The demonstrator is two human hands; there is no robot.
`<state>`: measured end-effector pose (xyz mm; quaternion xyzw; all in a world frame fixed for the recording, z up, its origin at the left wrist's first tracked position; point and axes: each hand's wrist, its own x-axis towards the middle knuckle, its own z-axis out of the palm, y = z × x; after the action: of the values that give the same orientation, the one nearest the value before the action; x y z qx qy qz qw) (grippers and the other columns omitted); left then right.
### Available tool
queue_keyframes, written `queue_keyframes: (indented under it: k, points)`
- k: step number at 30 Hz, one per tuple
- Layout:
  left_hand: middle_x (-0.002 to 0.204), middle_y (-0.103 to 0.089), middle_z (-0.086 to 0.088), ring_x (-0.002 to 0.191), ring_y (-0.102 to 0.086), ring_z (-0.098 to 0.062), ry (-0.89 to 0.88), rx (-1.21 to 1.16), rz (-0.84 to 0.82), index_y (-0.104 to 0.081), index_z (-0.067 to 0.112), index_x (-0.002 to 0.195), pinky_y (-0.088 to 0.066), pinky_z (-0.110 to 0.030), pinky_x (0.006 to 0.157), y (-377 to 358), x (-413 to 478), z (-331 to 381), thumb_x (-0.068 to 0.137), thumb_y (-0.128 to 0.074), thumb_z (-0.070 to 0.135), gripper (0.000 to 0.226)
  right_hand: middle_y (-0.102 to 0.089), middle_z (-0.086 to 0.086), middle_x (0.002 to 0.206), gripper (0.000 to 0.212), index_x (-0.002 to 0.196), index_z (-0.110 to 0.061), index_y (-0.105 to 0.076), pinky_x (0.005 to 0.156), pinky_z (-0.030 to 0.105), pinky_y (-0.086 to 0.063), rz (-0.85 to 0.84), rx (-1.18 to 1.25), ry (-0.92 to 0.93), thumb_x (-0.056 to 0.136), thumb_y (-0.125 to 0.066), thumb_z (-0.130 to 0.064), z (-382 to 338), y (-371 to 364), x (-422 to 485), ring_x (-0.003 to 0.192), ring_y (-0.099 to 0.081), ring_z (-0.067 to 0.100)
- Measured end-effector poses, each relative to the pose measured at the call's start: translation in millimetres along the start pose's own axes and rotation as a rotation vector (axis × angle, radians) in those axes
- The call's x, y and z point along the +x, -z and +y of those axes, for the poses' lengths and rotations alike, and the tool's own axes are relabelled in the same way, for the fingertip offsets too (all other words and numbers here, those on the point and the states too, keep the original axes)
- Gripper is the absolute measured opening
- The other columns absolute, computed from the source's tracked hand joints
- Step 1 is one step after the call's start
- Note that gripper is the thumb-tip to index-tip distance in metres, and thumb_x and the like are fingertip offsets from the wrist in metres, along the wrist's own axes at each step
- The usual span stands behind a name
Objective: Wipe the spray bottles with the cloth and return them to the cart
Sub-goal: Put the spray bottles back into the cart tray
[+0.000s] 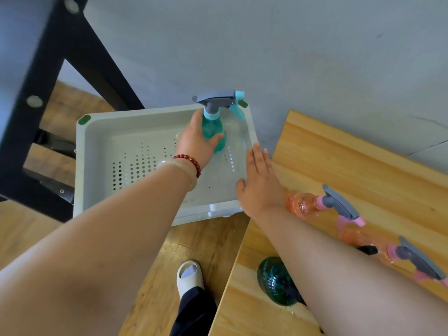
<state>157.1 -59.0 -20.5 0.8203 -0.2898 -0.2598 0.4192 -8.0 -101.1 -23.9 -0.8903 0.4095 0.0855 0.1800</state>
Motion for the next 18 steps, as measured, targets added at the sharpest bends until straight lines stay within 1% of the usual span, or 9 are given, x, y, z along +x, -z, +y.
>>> queue_keyframes:
  k: [4,7,9,14,18]
  points:
    - [0.121,-0.059,0.004,0.106,-0.055,-0.019,-0.016,0.031,0.049,-0.042,0.025,0.135,-0.047,-0.033,0.085,-7,4,0,0.089,-0.07,0.032,0.053,0.015,0.001,0.164,0.067,0.157,-0.013,0.002,0.119,0.026,0.005,0.003,0.005,0.017,0.102,-0.033,-0.026,2,-1,0,0.151,0.015,0.019]
    - [0.124,-0.06,0.003,0.108,-0.057,-0.021,-0.033,0.081,0.079,-0.043,0.025,0.134,-0.05,-0.037,0.086,-11,6,-2,0.087,-0.072,0.037,0.056,0.015,0.0,0.164,0.065,0.158,-0.018,-0.002,0.121,0.029,0.001,0.009,0.011,0.019,0.101,-0.034,-0.027,1,-1,0,0.151,0.014,0.019]
    - [0.125,-0.059,0.002,0.11,-0.056,-0.021,-0.051,0.082,0.088,-0.044,0.025,0.134,-0.049,-0.035,0.087,-12,8,-2,0.086,-0.072,0.037,0.057,0.016,0.001,0.164,0.065,0.158,-0.02,-0.002,0.122,0.03,-0.001,0.009,0.007,0.02,0.102,-0.034,-0.028,1,-1,0,0.151,0.014,0.02]
    - [0.126,-0.058,0.0,0.109,-0.055,-0.02,-0.084,0.087,0.033,-0.042,0.023,0.136,-0.042,-0.029,0.081,-18,14,6,0.087,-0.071,0.034,0.058,0.019,0.002,0.163,0.064,0.157,-0.022,0.003,0.123,0.032,0.0,-0.016,-0.036,0.02,0.102,-0.03,-0.03,0,0,-1,0.15,0.017,0.02]
    - [0.135,-0.054,-0.001,0.118,-0.052,-0.019,-0.107,0.092,-0.05,-0.036,0.022,0.142,-0.038,-0.026,0.087,-18,14,6,0.089,-0.07,0.029,0.064,0.019,0.001,0.163,0.064,0.157,-0.023,0.001,0.124,0.033,-0.003,-0.023,-0.019,0.019,0.102,-0.031,-0.029,1,0,-2,0.15,0.017,0.02]
